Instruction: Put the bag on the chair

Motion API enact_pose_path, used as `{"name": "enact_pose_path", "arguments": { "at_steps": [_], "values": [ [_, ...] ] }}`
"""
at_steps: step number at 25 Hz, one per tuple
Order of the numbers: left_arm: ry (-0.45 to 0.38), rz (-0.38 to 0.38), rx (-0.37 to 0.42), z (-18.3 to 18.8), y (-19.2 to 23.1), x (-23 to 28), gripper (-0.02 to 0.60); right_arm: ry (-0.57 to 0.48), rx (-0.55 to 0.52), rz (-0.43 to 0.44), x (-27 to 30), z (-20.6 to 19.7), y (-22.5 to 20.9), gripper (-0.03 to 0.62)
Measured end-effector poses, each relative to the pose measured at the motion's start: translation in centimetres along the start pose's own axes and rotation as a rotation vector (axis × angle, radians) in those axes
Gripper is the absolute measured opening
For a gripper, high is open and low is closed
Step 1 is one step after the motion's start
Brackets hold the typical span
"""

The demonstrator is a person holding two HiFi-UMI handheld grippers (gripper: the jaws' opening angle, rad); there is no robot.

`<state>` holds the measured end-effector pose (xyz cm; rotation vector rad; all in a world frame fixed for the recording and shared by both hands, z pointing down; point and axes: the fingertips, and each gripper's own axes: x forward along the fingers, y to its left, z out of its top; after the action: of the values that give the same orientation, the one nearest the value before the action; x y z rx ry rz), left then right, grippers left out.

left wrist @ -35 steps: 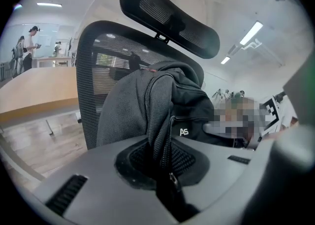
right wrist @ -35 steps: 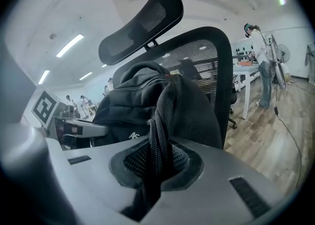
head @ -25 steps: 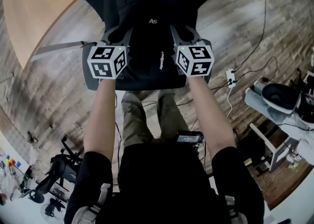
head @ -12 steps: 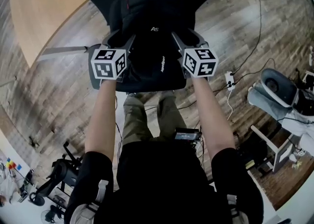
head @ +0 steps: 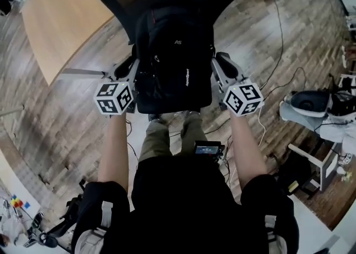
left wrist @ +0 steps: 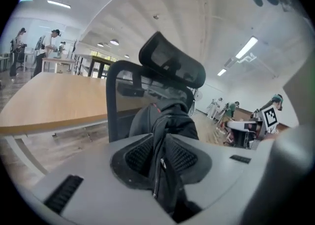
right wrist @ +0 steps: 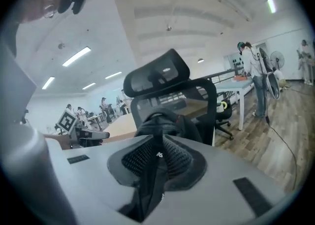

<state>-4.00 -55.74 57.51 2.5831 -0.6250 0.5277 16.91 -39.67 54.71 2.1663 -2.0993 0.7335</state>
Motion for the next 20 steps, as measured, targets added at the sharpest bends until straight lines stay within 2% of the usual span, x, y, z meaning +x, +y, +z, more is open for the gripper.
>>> {"name": "enact_pose_path", "arguments": {
  "at_steps": [3,4,7,14,17,20],
  "values": [
    [-0.071,-0.021,0.034,3.0,-0.6,-4.1,0.021,-0.078,-0.023,0.007,-2.7,2.8,4.3,0.014],
    [-0.089,-0.035,0.048,3.8,-0.9,-5.3,0.006,-0.099,-0.014,0.004,-3.5,3.5,5.6,0.012],
    [-0.137,-0.083,0.09,5.8,-2.0,-8.4,0.003,-0.171,0.009,-0.033,-6.1,5.4,8.2,0.012],
    [-0.266,-0.151,0.141,7.9,-5.2,-15.9,0.002,-0.366,-0.064,-0.141,-13.8,8.7,12.9,0.011],
    [-0.321,-0.166,0.128,7.9,-5.7,-18.6,0.003,-0.409,-0.086,-0.13,-15.7,9.3,15.5,0.011],
    [-0.345,-0.195,0.139,7.4,-7.1,-20.3,0.003,-0.41,-0.104,-0.09,-16.6,9.2,17.5,0.012]
  ]
}}
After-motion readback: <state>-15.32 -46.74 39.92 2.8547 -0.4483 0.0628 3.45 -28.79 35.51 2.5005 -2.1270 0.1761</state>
